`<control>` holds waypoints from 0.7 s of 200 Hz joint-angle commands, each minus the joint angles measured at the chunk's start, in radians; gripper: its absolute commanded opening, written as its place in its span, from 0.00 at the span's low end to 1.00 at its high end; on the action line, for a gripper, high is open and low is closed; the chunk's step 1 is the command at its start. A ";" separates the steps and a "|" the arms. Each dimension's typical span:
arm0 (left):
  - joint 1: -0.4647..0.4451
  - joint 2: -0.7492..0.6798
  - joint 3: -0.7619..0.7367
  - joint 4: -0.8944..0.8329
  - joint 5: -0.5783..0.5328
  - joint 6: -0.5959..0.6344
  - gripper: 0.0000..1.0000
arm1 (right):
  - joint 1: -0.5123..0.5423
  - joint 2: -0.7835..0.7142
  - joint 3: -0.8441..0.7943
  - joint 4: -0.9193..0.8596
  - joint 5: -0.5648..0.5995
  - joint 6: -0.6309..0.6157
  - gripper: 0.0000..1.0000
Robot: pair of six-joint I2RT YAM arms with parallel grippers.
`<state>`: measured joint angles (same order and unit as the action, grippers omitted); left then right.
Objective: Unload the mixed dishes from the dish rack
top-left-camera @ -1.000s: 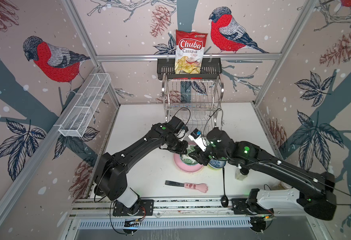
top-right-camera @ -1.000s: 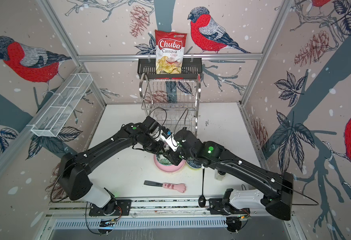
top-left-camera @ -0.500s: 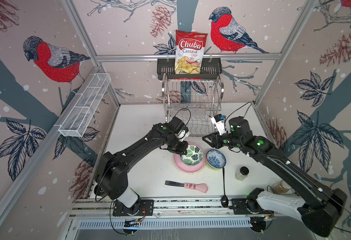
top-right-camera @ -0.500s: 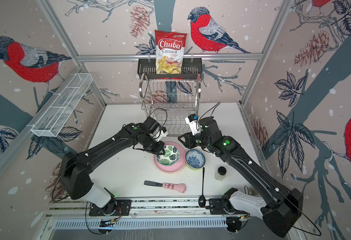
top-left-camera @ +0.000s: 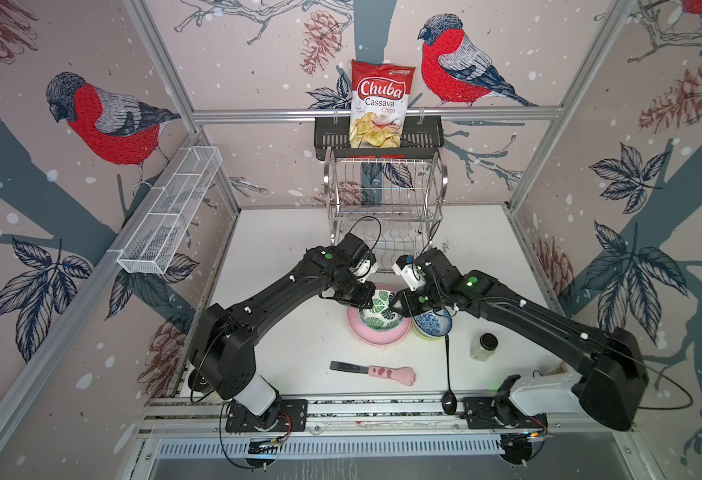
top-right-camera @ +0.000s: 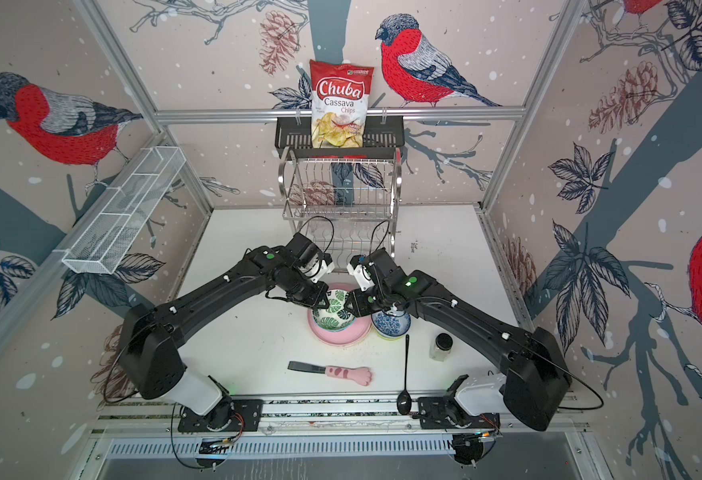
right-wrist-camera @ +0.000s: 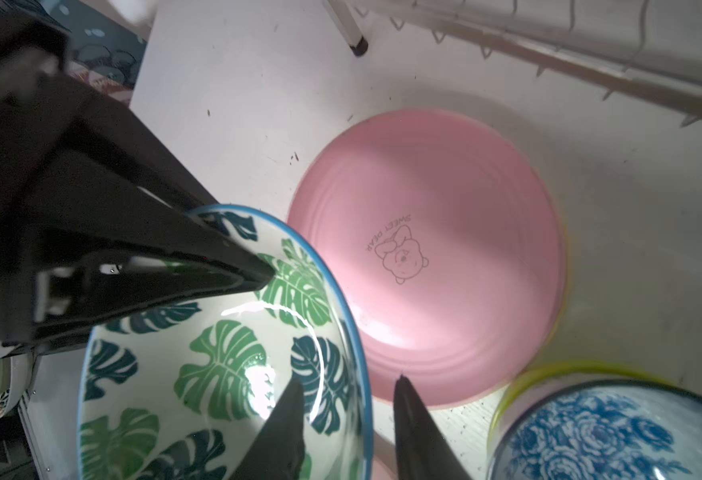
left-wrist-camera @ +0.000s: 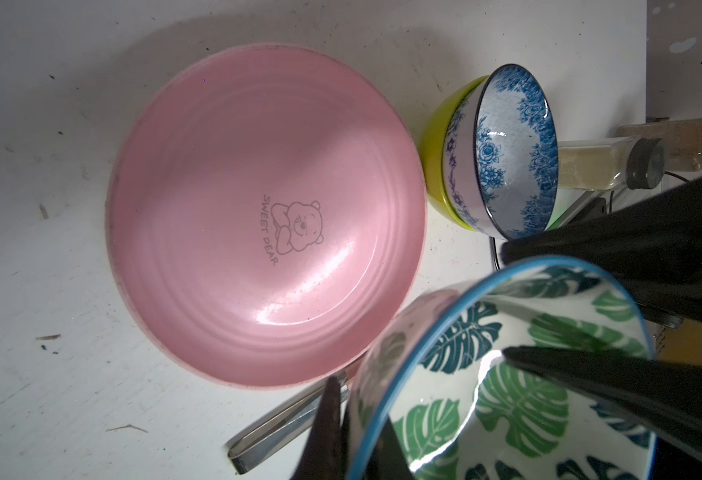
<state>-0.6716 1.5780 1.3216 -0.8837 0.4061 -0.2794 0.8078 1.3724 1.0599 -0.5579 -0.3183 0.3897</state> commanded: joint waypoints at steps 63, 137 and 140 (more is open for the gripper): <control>0.003 -0.047 0.022 0.028 -0.047 -0.029 0.08 | 0.059 0.079 0.059 -0.011 0.090 0.022 0.00; 0.003 -0.146 0.020 0.168 -0.013 -0.056 0.60 | -0.040 -0.096 -0.050 -0.036 0.103 0.063 0.00; 0.004 -0.153 0.021 0.174 -0.016 -0.056 0.61 | -0.050 -0.107 -0.056 -0.038 0.102 0.063 0.00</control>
<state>-0.6712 1.4754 1.3361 -0.8131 0.3687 -0.3176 0.7963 1.3293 1.0317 -0.5835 -0.2237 0.4282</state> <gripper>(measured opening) 0.558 0.102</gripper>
